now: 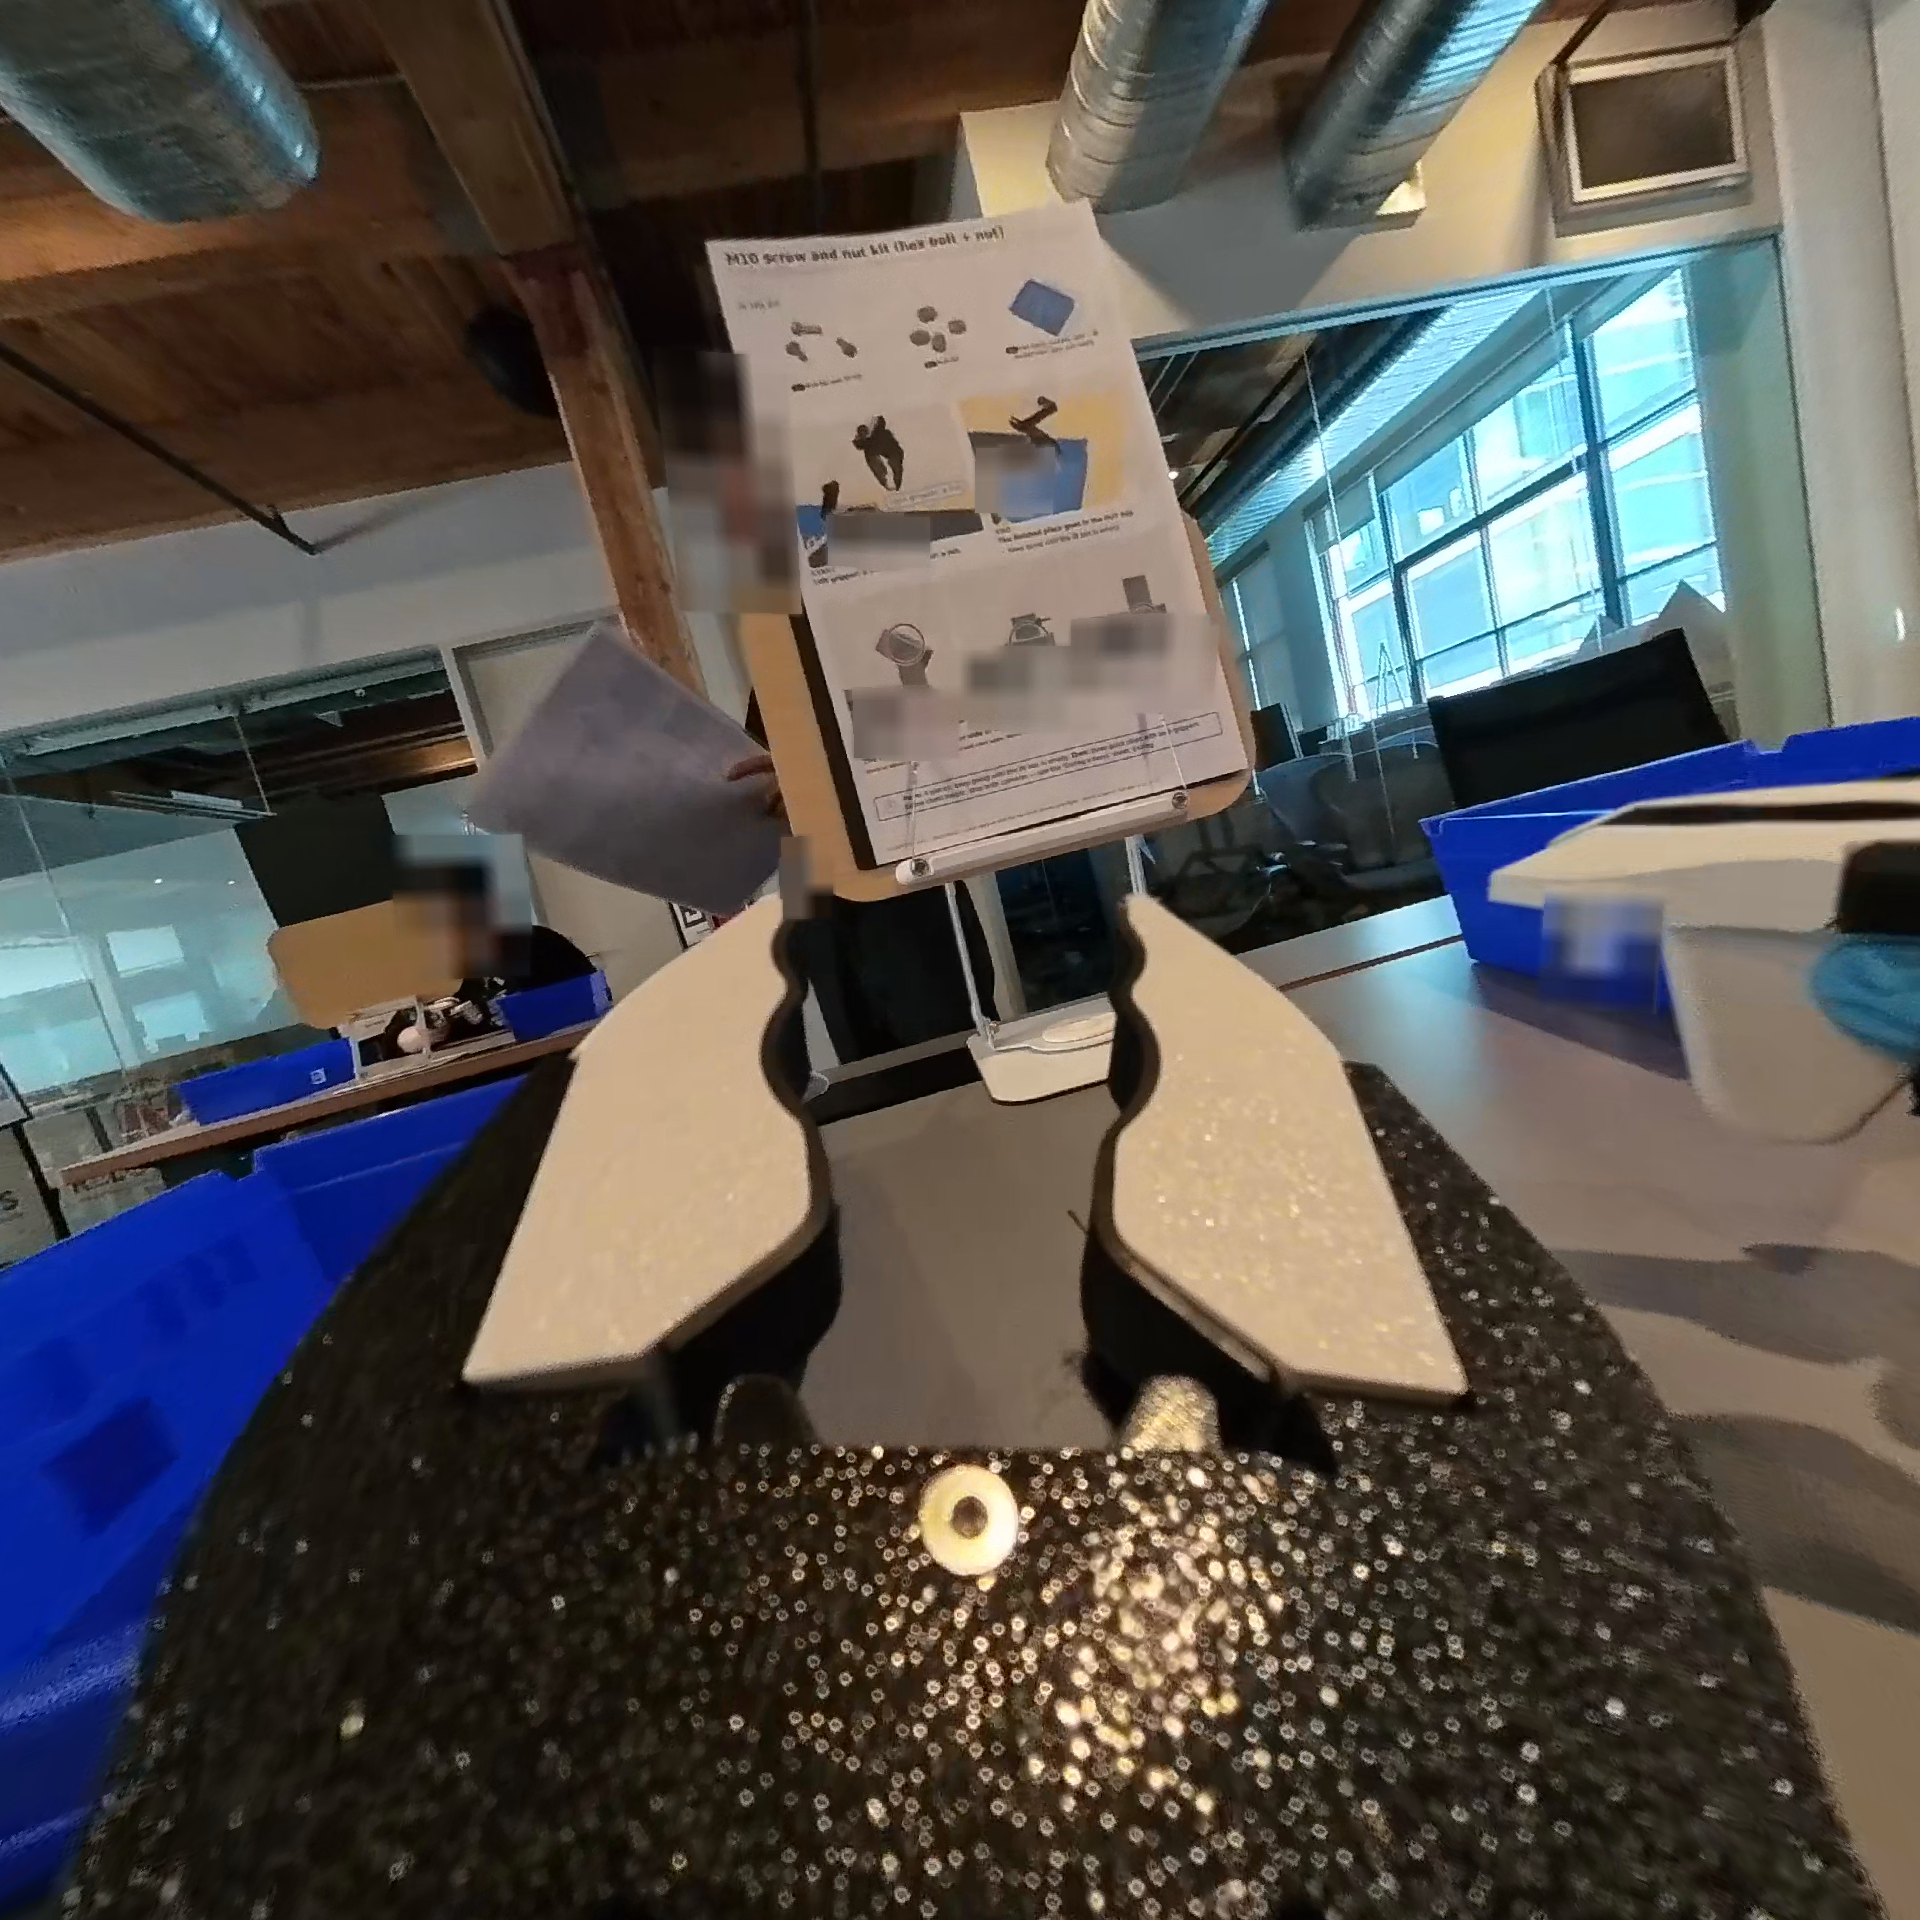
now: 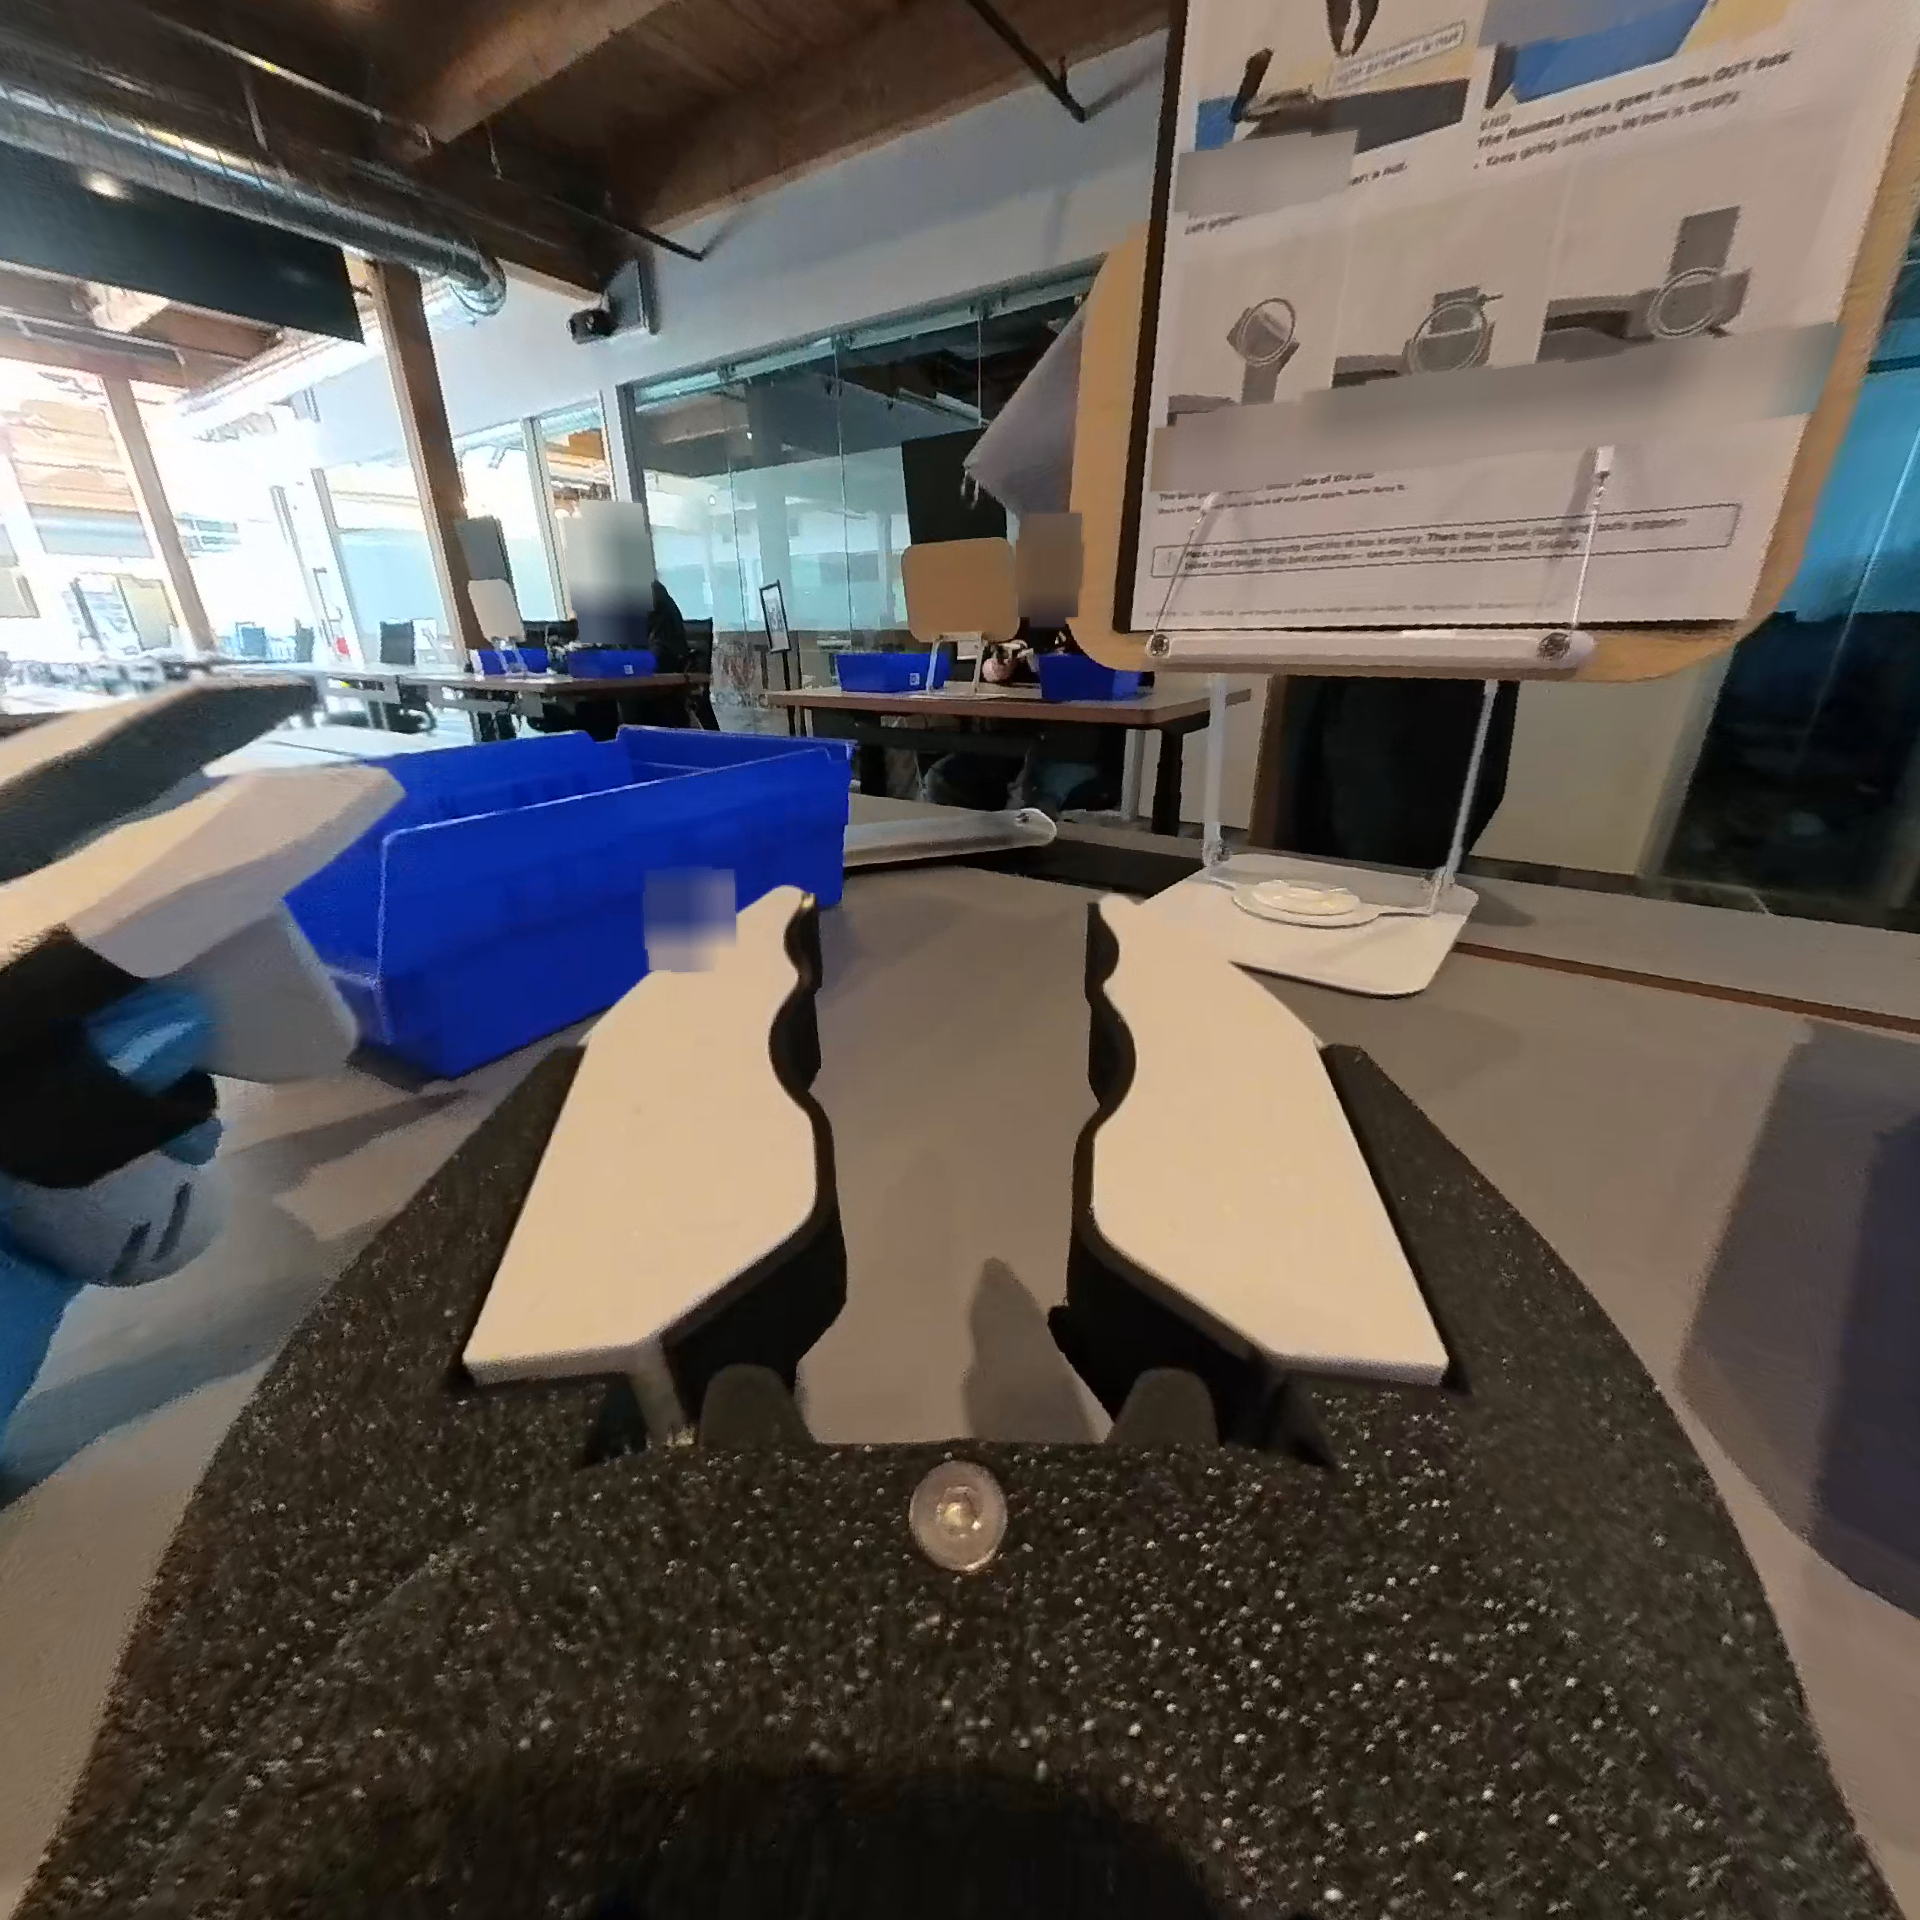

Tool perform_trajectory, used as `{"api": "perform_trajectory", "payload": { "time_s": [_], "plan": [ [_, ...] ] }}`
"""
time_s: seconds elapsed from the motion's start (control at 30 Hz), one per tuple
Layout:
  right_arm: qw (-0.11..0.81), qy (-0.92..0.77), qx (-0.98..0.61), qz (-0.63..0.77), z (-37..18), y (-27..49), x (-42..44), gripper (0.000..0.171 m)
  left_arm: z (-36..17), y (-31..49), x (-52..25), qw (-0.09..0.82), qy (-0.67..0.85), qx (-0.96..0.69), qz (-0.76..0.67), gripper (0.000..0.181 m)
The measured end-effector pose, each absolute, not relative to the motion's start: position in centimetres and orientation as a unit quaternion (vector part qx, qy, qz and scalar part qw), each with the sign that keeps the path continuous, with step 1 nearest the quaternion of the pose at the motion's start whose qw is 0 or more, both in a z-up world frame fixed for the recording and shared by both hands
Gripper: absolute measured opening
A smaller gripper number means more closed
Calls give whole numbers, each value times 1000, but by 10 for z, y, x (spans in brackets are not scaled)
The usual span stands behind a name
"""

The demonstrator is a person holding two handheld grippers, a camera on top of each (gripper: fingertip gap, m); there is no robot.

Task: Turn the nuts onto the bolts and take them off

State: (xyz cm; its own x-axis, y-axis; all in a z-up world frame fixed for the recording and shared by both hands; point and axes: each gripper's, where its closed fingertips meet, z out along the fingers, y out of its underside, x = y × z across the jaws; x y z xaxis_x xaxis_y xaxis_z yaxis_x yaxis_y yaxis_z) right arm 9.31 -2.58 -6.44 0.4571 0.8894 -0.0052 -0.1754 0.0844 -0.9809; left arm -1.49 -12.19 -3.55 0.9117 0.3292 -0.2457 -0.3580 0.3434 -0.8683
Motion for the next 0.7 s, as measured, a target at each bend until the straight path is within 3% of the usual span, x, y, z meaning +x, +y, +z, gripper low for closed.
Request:
{"api": "perform_trajectory", "payload": {
  "time_s": [0.37, 0.7],
  "plan": [
    [651, -398, -525, 377, -71, -40, 73, 47, -26, -165, -25, 826, -20, -518, 222, 54],
    [666, -441, -494, 345, -69, -59, 66, 48, 13, -336, -96, 799, -130, -485, 332, 55]
  ]
}}
